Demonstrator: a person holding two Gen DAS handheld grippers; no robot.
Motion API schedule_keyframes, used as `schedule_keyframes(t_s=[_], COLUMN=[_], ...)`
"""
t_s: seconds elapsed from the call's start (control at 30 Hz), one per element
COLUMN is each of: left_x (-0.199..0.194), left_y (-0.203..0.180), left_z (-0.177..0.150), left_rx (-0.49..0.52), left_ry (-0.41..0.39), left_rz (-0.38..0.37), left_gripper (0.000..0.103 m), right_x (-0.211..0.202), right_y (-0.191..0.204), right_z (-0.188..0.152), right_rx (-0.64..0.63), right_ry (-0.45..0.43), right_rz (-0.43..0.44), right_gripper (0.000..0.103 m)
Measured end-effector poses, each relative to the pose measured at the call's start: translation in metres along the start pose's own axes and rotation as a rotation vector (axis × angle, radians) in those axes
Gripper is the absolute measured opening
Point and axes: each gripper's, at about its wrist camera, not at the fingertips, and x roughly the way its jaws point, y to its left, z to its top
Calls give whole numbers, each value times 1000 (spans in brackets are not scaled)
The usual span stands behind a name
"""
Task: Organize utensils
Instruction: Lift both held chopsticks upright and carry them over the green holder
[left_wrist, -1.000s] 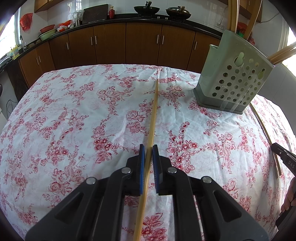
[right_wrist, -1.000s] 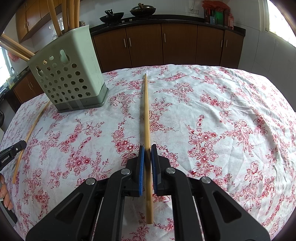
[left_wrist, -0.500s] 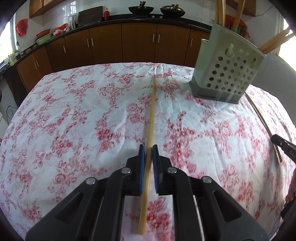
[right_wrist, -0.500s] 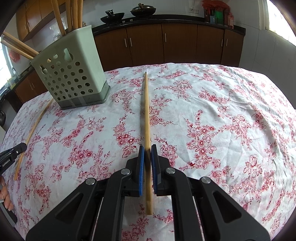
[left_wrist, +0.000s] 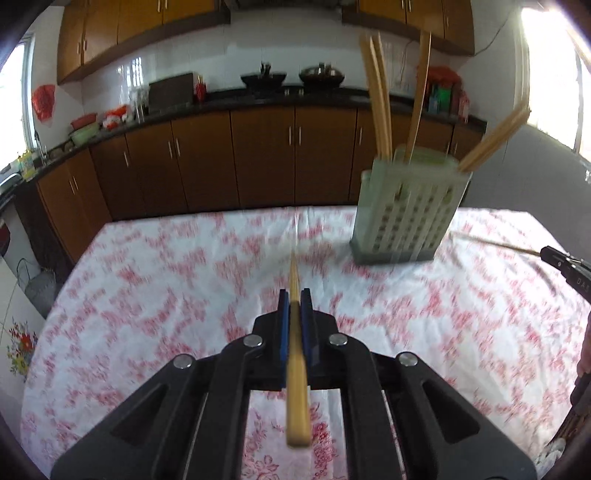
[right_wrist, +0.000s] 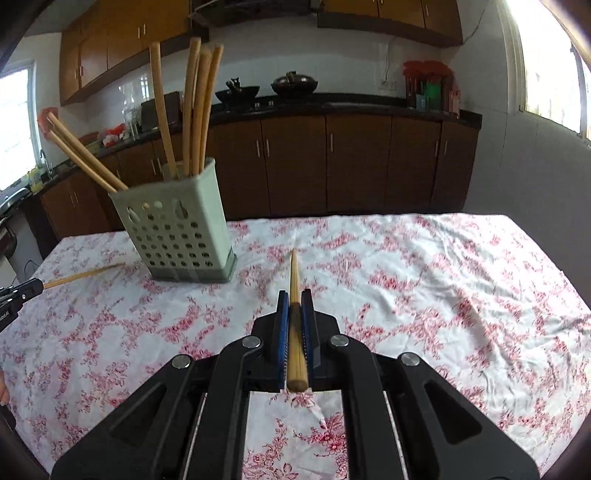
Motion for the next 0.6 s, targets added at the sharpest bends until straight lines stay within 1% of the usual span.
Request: schedule_keyframes(t_s=[0.13, 0.2, 0.3, 0.4, 0.6], left_x=[-25, -31, -43, -60, -91], left_y=[1, 9, 5, -4, -19], left_z=[25, 34, 46, 59, 90], left_rx=[-32, -39, -29, -8, -11], left_ry=[-81, -97, -119, -155, -233], left_rz=[-13, -31, -66, -103, -203], left_gripper=[8, 8, 8, 8, 8], right_x=[-9, -14, -24, -43, -81], right_y=[1, 4, 9, 14, 27], right_z=[18, 25, 39, 54, 89], right_rx=[0, -4, -13, -25, -13], right_ry=[-58, -78, -113, -164, -267], right_rz=[14, 24, 51, 87, 204], right_gripper=[8, 8, 8, 8, 8])
